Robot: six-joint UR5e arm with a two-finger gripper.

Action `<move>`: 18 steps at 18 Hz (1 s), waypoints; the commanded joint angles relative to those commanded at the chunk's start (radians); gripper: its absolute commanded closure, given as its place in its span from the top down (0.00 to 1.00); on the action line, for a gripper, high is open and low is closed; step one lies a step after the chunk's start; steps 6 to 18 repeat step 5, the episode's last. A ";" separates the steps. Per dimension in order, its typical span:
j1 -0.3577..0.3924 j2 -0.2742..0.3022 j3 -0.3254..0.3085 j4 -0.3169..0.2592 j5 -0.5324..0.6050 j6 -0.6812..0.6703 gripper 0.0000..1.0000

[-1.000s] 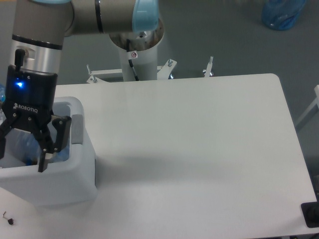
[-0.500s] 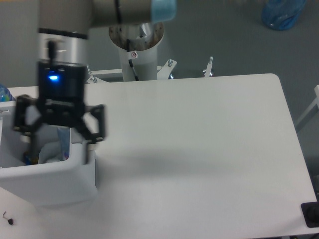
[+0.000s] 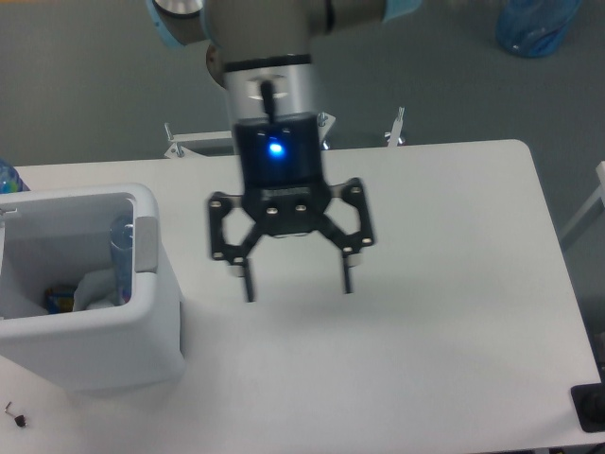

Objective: Place the trash in the trash can

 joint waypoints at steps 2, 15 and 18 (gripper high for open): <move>0.026 0.012 -0.017 -0.018 -0.003 0.095 1.00; 0.055 0.015 -0.022 -0.069 -0.002 0.125 1.00; 0.055 0.015 -0.022 -0.069 -0.002 0.125 1.00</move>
